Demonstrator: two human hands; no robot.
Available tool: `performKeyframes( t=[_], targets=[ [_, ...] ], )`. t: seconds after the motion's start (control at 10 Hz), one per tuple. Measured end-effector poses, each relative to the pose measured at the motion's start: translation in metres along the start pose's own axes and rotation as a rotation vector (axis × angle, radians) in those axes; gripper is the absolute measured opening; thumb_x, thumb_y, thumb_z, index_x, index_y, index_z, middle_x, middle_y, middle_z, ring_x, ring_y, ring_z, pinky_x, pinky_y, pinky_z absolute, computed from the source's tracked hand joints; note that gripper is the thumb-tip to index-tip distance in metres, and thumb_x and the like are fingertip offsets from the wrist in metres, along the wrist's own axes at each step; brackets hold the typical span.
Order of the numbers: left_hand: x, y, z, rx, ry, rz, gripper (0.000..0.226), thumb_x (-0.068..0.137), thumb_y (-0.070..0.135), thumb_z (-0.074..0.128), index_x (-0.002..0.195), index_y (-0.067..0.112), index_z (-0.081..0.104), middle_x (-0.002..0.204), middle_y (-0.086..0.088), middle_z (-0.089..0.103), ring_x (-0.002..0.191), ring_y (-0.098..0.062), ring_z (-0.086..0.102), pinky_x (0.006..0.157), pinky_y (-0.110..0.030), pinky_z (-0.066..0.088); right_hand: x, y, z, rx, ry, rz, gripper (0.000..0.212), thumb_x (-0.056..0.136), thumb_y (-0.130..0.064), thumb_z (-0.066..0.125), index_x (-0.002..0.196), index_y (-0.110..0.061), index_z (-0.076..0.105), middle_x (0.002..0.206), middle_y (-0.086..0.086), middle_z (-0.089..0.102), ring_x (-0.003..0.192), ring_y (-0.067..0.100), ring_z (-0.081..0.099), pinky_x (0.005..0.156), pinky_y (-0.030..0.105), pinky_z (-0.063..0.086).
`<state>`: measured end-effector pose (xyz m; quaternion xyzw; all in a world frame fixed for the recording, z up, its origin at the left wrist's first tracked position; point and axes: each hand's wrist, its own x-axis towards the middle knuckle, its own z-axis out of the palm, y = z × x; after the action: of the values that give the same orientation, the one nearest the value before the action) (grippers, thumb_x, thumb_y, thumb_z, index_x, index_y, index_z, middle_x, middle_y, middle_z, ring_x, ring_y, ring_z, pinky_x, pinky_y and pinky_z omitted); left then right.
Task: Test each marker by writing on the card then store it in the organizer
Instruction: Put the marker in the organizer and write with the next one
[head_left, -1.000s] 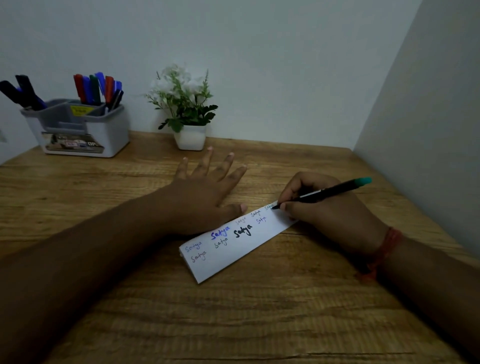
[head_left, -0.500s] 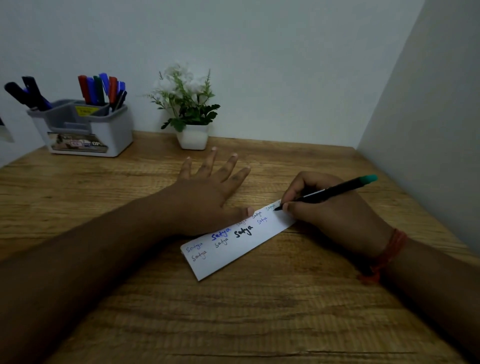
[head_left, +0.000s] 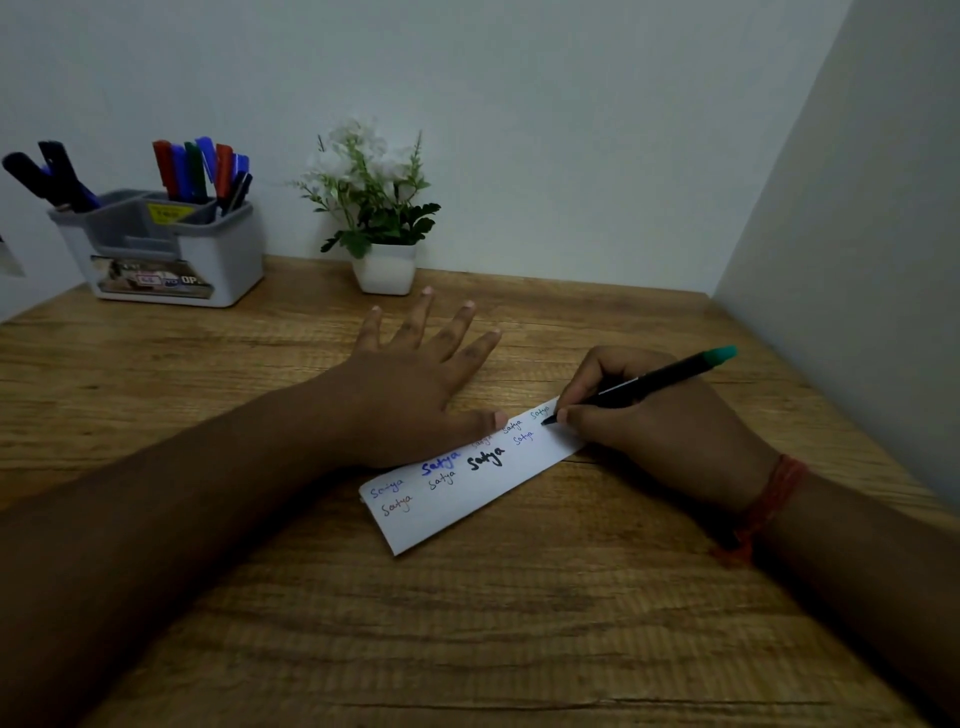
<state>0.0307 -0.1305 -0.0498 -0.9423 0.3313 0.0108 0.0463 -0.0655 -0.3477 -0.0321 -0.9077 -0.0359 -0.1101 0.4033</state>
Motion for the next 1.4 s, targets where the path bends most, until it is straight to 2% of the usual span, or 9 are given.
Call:
performKeyframes(
  t=[0.2, 0.5, 0.7, 0.9, 1.4],
  targets=[
    [0.0014, -0.0028, 0.0040, 0.022, 0.024, 0.014, 0.096, 0.067, 0.090, -0.004, 0.147, 0.043, -0.027, 0.155, 0.007, -0.039, 0.139, -0.024, -0.042, 0.114, -0.063, -0.016, -0.0017, 0.0002, -0.0020, 0.017, -0.016, 0.001, 0.011, 0.081, -0.008, 0.073, 0.074, -0.017, 0.073, 0.084, -0.011, 0.075, 0.087, 0.001, 0.067, 0.067, 0.018, 0.052],
    [-0.0013, 0.0012, -0.0011, 0.015, 0.013, 0.000, 0.091, 0.075, 0.085, 0.007, 0.149, 0.042, -0.026, 0.156, 0.007, -0.038, 0.139, -0.024, -0.042, 0.114, -0.064, -0.016, 0.0014, 0.0050, -0.0013, 0.014, 0.020, 0.015, 0.009, 0.080, -0.012, 0.076, 0.074, -0.019, 0.073, 0.083, -0.012, 0.075, 0.080, -0.001, 0.067, 0.061, 0.014, 0.050],
    [-0.0004, 0.0012, -0.0007, 0.019, 0.019, 0.004, 0.089, 0.080, 0.084, 0.010, 0.150, 0.041, -0.025, 0.156, 0.006, -0.037, 0.140, -0.025, -0.042, 0.114, -0.063, -0.016, 0.0027, 0.0058, -0.0018, 0.004, 0.011, 0.031, 0.008, 0.082, -0.013, 0.075, 0.076, -0.018, 0.073, 0.085, -0.013, 0.075, 0.084, -0.002, 0.068, 0.064, 0.015, 0.052],
    [-0.0001, 0.0012, -0.0002, 0.027, 0.020, 0.007, 0.089, 0.080, 0.084, 0.010, 0.149, 0.041, -0.026, 0.156, 0.006, -0.038, 0.139, -0.025, -0.042, 0.114, -0.064, -0.015, 0.0028, 0.0084, -0.0020, 0.019, 0.038, 0.044, 0.005, 0.081, -0.013, 0.075, 0.078, -0.017, 0.073, 0.085, -0.013, 0.075, 0.082, -0.003, 0.067, 0.061, 0.010, 0.049],
    [-0.0002, 0.0013, 0.0005, 0.025, 0.018, 0.005, 0.092, 0.075, 0.085, 0.006, 0.149, 0.042, -0.025, 0.156, 0.007, -0.038, 0.140, -0.025, -0.042, 0.114, -0.064, -0.014, 0.0016, 0.0088, -0.0015, 0.026, 0.047, 0.064, 0.006, 0.082, -0.012, 0.074, 0.077, -0.016, 0.072, 0.087, -0.011, 0.077, 0.085, -0.001, 0.069, 0.064, 0.017, 0.053]
  ],
)
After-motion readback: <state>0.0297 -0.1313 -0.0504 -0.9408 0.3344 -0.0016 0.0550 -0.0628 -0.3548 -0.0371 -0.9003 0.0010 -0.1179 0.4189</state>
